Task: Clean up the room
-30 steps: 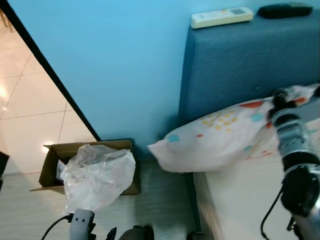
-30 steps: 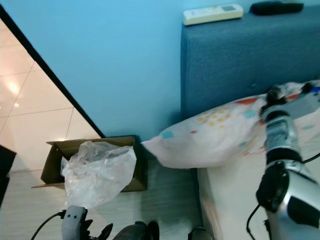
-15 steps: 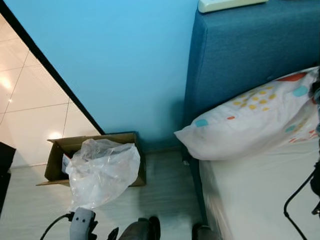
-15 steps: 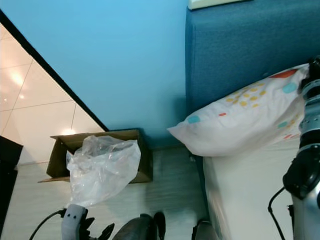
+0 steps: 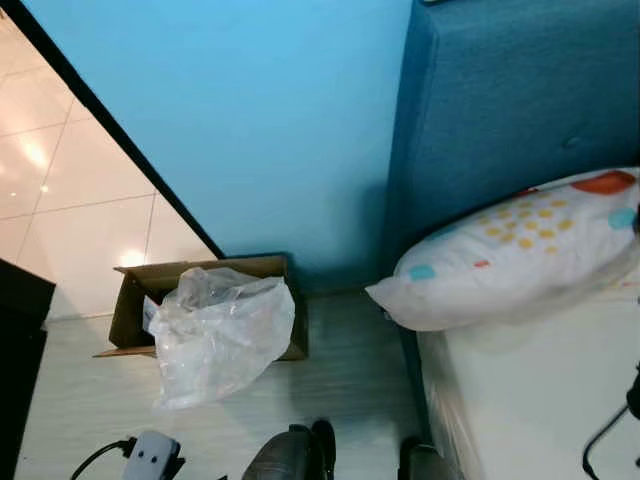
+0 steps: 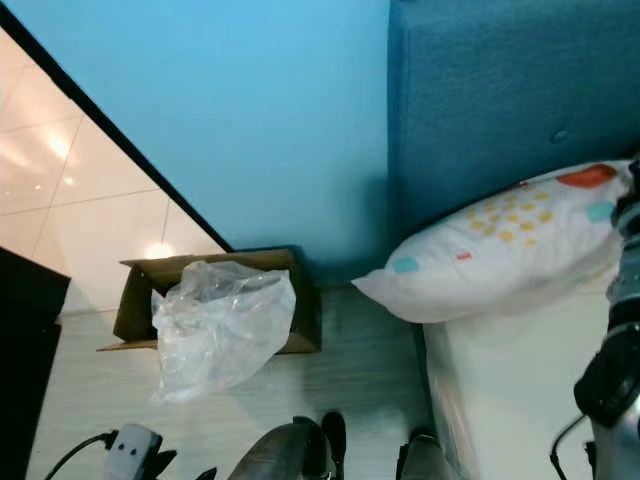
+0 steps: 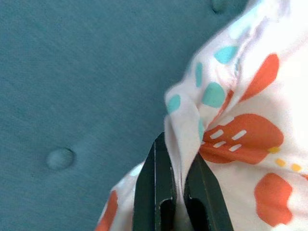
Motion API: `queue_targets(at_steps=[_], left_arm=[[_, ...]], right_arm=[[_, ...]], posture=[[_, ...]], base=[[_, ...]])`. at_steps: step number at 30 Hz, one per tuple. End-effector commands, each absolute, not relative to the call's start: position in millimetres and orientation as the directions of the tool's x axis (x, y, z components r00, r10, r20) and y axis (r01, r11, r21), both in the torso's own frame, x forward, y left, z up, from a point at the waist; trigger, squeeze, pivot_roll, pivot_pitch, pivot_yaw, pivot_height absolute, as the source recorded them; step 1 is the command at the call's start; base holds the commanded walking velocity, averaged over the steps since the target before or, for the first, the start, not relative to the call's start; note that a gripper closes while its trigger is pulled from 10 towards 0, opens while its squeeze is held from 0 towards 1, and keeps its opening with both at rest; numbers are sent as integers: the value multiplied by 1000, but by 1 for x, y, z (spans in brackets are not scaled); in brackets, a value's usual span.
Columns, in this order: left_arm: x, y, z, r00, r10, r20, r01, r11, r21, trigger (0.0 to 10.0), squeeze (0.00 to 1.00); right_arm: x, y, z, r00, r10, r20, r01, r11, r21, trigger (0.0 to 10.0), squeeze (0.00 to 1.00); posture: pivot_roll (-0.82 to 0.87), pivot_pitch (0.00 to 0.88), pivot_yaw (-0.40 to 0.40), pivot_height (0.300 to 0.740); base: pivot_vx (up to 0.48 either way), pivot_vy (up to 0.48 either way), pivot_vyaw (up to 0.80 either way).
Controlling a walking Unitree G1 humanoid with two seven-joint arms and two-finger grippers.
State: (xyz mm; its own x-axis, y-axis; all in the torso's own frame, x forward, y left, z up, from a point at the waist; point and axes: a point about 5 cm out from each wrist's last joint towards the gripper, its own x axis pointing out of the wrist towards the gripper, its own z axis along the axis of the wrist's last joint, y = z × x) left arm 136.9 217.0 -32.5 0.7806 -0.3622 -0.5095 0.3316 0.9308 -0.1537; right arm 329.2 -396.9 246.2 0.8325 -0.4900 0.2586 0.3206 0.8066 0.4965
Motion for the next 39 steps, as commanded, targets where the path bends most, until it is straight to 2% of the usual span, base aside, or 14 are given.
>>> queue_targets(at_steps=[1,12,15,16,17,18,21,22,23,24,25,28,29,39], left_arm=[[125,227,-34,758,-349,-551,314,936,-160,10000,0],[134,226,-24,755,-361,-547,322,931,-171,10000,0],[137,221,-25,752,-370,-545,326,928,-180,10000,0],[137,221,-25,752,-370,-545,326,928,-180,10000,0],[139,219,-26,752,-374,-543,327,927,-185,10000,0],[142,216,-27,751,-377,-542,327,926,-190,10000,0],[143,215,-28,751,-379,-541,327,925,-193,10000,0],[146,213,-28,751,-379,-541,325,925,-197,10000,0],[146,213,-28,751,-379,-541,325,925,-197,10000,0],[149,211,-29,752,-379,-539,323,925,-201,10000,0],[151,209,-30,754,-378,-537,319,925,-204,10000,0],[154,208,-31,756,-377,-535,316,926,-207,10000,0],[160,204,-32,758,-382,-529,320,924,-209,10000,0],[172,195,-37,772,-371,-515,298,928,-222,10000,0]], right_arm=[[322,-404,241,822,-514,244,368,807,462,10000,0],[294,-434,239,760,-615,208,559,783,274,10000,0],[277,-449,235,678,-718,157,705,696,138,10000,0],[277,-449,235,678,-718,157,705,696,138,10000,0],[267,-458,233,623,-770,141,771,634,57,10000,0],[257,-466,232,567,-813,131,821,572,-2,10000,122],[250,-471,231,534,-836,128,844,535,-33,10000,122],[244,-475,228,499,-861,103,867,493,-76,10000,239],[244,-475,228,499,-861,103,867,493,-76,10000,239],[235,-481,221,447,-892,69,892,438,-112,10000,294],[227,-485,215,409,-912,39,906,400,-140,10000,698],[220,-488,210,375,-927,14,916,368,-162,10000,698],[221,-486,203,395,-918,-24,905,394,-159,10000,1000],[221,-482,182,420,-893,-164,870,447,-208,10000,1000]], posture=[[262,400,223,724],[248,395,237,724],[236,385,234,724],[236,385,234,724],[226,371,228,724],[216,362,224,724],[216,362,224,724],[205,348,218,724],[205,348,218,724],[195,334,213,724],[192,328,212,724],[192,328,212,724],[174,304,198,724],[135,258,154,724]], base=[[0,0,0],[0,0,0],[0,0,0],[0,0,0],[0,0,0],[0,0,0],[0,0,0],[0,0,0],[0,0,0],[0,0,0],[0,0,0],[0,0,0],[0,0,0],[0,0,0]])
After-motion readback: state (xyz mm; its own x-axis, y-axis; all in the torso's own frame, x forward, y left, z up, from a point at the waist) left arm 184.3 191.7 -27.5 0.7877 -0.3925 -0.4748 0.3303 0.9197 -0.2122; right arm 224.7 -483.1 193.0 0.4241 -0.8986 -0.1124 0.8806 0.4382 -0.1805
